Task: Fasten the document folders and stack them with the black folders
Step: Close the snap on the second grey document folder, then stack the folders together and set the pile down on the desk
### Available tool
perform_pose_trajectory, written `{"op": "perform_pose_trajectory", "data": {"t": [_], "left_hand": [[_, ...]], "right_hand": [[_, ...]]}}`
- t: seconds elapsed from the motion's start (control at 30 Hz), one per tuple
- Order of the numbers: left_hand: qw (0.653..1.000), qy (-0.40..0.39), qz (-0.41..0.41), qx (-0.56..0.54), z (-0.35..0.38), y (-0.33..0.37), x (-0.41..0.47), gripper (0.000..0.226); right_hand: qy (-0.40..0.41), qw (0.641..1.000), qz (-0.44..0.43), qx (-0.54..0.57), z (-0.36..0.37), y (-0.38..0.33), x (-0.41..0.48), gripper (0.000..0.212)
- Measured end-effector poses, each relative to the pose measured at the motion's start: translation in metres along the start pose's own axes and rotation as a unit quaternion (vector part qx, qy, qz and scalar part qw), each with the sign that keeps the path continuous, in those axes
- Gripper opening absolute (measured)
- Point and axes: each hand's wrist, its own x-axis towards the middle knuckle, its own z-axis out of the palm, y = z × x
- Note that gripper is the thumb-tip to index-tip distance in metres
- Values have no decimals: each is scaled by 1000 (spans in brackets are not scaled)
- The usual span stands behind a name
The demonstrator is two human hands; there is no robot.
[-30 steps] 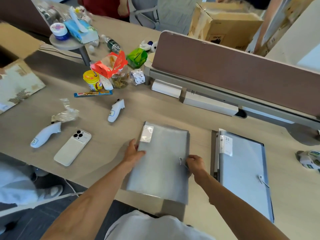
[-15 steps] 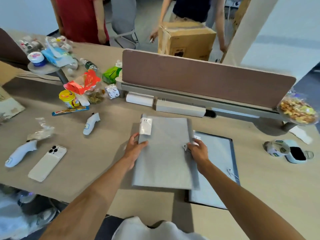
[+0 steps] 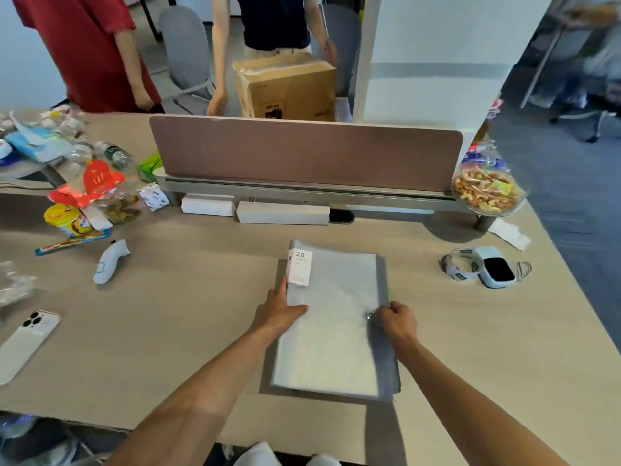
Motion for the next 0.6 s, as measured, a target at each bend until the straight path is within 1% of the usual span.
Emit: {"op": "perform_pose_trajectory", "data": {"t": [0.1,0.17,0.27,0.4,0.5,0.6], "left_hand": [[1000,-7,-9,22,11,12,-13,95],[1000,-4,-17,16,20,-7,8,92],[1000,-8,-16,24,26,-20,25,89],[999,-6,-14,31,19,17,-12,83],[1000,-12,-14,23,21,23,-17,76],[1000,-13,-11,22,24,21,-14,79]], "right_hand": [[-16,1000,5,-13,-7,8,7,11],[-26,999,5,-24,-9,10,12,11],[-41,999,12,-15,-11,12,18,20],[-51,998,14,-16,-11,16,30,29],[-51,998,11,-28,-9,19,36,33],[-47,998,9,-31,-7,17,36,32]]}}
